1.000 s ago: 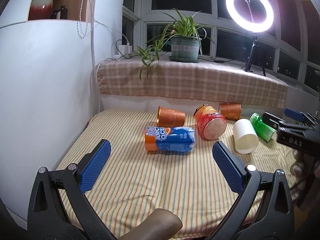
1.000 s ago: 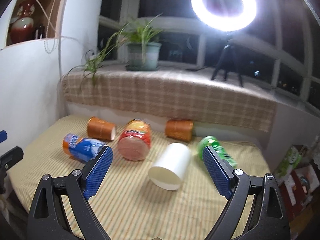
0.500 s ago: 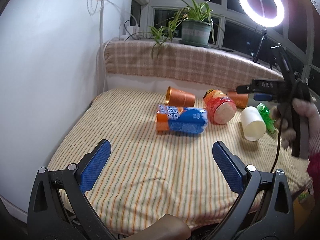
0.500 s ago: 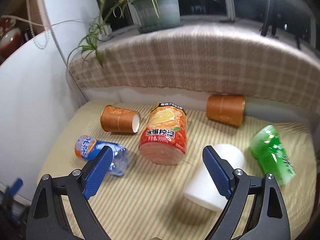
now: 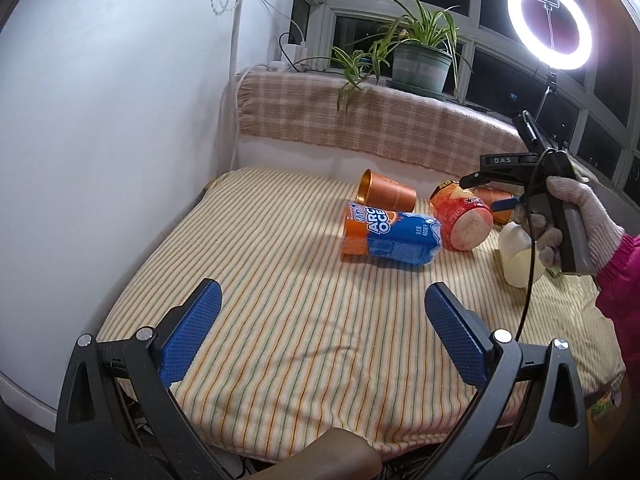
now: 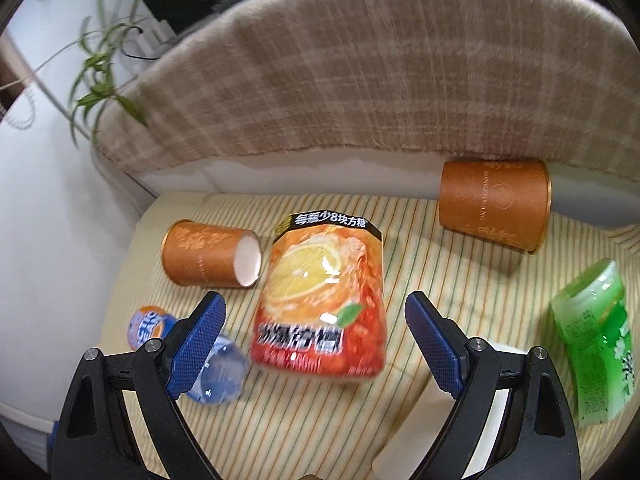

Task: Flip cup upright
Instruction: 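Reach the right tool to the lying orange lemon tea jar and grasp it, then lift the jar with the right tool toward the left tool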

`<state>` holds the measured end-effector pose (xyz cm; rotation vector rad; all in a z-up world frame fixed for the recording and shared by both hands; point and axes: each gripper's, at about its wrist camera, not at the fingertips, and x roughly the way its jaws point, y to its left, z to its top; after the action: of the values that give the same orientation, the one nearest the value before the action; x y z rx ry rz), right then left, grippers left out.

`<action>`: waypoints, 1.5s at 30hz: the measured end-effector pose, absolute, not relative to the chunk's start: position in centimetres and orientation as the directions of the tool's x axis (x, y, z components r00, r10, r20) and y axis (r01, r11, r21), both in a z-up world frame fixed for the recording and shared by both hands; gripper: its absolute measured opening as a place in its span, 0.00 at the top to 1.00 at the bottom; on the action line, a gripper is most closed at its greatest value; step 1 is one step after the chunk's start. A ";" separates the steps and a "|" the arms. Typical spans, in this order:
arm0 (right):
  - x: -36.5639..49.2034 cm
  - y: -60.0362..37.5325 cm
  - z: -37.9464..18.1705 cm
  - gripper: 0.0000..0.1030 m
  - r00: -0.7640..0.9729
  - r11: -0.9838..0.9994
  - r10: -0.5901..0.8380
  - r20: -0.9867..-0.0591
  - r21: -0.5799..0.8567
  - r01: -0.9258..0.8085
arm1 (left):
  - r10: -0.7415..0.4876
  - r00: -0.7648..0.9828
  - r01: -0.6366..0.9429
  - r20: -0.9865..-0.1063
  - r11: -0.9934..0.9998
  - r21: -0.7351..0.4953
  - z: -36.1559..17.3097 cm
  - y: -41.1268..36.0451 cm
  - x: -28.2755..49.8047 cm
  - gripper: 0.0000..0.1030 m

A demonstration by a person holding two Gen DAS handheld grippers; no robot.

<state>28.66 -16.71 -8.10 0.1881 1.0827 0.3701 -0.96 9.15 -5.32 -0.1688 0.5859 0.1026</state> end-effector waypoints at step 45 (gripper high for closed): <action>25.6 -15.5 -5.6 0.20 0.376 0.880 0.471 -0.798 0.395 -0.264 | 0.037 0.846 -0.115 -0.532 0.987 -0.114 -4.1 7.5 -1.6 0.00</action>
<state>25.55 -15.52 -5.58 0.2150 1.0889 0.4745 -1.57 7.48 -4.10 -0.1436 0.5570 0.0808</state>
